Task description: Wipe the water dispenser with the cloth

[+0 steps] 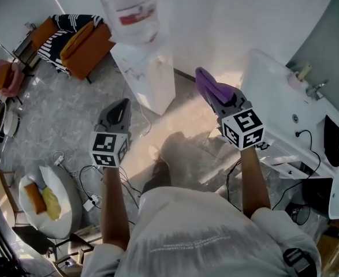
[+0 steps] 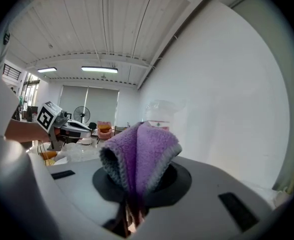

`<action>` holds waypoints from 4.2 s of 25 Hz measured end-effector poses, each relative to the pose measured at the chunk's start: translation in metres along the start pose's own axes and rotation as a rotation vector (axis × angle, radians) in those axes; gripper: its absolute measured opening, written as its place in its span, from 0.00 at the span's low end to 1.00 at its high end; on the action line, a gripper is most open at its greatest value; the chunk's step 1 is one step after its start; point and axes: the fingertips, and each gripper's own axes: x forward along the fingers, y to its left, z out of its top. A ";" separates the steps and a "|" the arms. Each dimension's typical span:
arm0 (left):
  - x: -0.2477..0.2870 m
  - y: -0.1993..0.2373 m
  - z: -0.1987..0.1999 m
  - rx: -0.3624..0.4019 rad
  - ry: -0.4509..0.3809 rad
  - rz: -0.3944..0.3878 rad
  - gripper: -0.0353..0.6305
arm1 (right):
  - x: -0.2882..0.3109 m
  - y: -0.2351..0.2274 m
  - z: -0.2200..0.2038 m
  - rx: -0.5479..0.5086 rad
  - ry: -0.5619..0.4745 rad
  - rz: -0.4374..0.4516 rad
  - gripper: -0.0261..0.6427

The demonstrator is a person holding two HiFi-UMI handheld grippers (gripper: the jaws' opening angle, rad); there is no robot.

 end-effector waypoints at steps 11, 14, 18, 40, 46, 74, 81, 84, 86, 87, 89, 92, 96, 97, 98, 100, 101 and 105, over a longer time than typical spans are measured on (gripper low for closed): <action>0.151 0.107 -0.010 -0.041 0.031 -0.075 0.08 | 0.134 -0.083 0.006 0.032 0.081 -0.118 0.12; 0.190 0.131 -0.012 -0.042 0.044 -0.098 0.08 | 0.171 -0.104 0.006 0.049 0.098 -0.142 0.12; 0.233 0.152 -0.022 -0.060 0.068 -0.125 0.08 | 0.211 -0.125 -0.002 0.091 0.118 -0.160 0.12; 0.331 0.183 -0.104 -0.298 0.227 0.040 0.08 | 0.416 -0.253 -0.164 0.165 0.348 -0.088 0.12; 0.337 0.179 -0.147 -0.318 0.280 0.063 0.08 | 0.490 -0.255 -0.235 0.180 0.413 -0.081 0.12; 0.351 0.184 -0.173 -0.323 0.316 0.051 0.08 | 0.500 -0.061 -0.264 0.137 0.427 0.305 0.12; 0.348 0.182 -0.178 -0.351 0.313 0.057 0.08 | 0.479 0.015 -0.260 0.054 0.414 0.558 0.12; 0.347 0.181 -0.179 -0.349 0.320 0.063 0.08 | 0.467 0.042 -0.258 0.006 0.410 0.685 0.12; 0.347 0.179 -0.181 -0.346 0.328 0.059 0.08 | 0.460 0.047 -0.260 0.017 0.412 0.718 0.12; 0.346 0.176 -0.182 -0.340 0.337 0.052 0.08 | 0.456 0.046 -0.262 0.040 0.410 0.718 0.12; 0.343 0.174 -0.188 -0.326 0.357 0.043 0.08 | 0.449 0.036 -0.267 0.101 0.401 0.691 0.12; 0.344 0.176 -0.196 -0.333 0.372 0.060 0.08 | 0.441 0.002 -0.284 0.160 0.418 0.586 0.12; 0.352 0.164 -0.215 -0.370 0.406 0.060 0.08 | 0.436 -0.064 -0.308 0.220 0.457 0.386 0.12; 0.354 0.159 -0.220 -0.380 0.416 0.057 0.08 | 0.436 -0.080 -0.314 0.226 0.465 0.338 0.12; 0.356 0.155 -0.226 -0.391 0.426 0.052 0.08 | 0.436 -0.095 -0.319 0.227 0.475 0.293 0.12; 0.361 0.144 -0.240 -0.409 0.445 0.045 0.08 | 0.435 -0.121 -0.330 0.225 0.497 0.221 0.12; 0.364 0.140 -0.246 -0.416 0.455 0.042 0.08 | 0.436 -0.133 -0.335 0.226 0.505 0.195 0.12; 0.375 0.122 -0.276 -0.445 0.515 0.027 0.08 | 0.439 -0.165 -0.355 0.250 0.534 0.133 0.12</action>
